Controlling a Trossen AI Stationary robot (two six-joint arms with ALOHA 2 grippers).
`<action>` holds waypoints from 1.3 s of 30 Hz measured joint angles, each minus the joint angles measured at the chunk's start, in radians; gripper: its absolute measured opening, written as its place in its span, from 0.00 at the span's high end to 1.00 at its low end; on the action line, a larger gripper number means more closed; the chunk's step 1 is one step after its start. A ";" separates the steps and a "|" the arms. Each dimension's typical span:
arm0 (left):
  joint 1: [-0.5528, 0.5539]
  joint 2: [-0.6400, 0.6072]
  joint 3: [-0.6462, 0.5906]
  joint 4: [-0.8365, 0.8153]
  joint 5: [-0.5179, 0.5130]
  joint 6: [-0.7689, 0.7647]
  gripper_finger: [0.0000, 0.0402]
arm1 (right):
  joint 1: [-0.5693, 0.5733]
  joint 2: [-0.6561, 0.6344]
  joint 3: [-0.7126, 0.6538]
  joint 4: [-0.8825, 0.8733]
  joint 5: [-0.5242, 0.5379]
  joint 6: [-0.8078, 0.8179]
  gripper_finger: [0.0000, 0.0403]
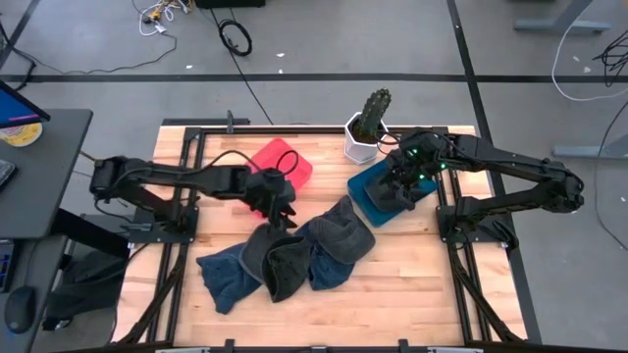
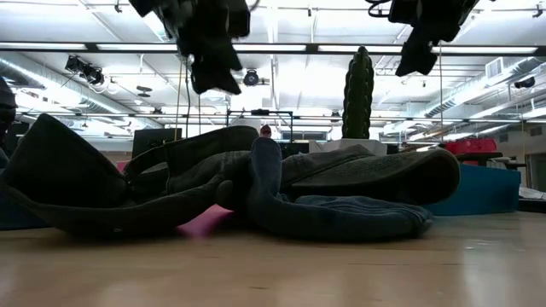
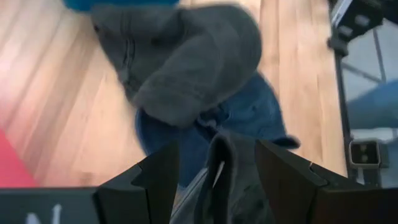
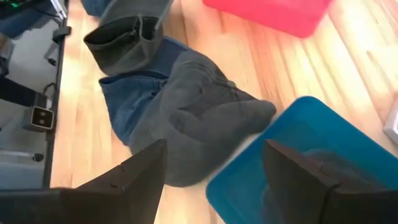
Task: Pick & Place hat
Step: Put the left black cap into the blue bin
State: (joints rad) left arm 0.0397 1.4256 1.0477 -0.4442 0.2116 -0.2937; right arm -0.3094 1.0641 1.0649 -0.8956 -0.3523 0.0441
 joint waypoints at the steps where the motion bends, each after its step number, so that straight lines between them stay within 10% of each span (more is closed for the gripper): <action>1: 0.012 0.010 0.000 -0.005 0.017 0.014 0.47 | 0.000 0.000 0.000 0.005 -0.004 0.000 0.35; 24: 0.086 0.194 0.001 -0.185 0.219 0.317 0.50 | 0.084 0.001 0.000 0.134 -0.006 0.007 0.35; 39: 0.079 0.199 0.000 -0.190 0.173 0.489 0.80 | 0.151 0.001 0.000 0.121 0.012 0.080 0.35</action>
State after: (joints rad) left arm 0.1188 1.6241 1.0481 -0.6345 0.3851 0.1953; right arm -0.1585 1.0649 1.0649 -0.7750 -0.3400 0.1241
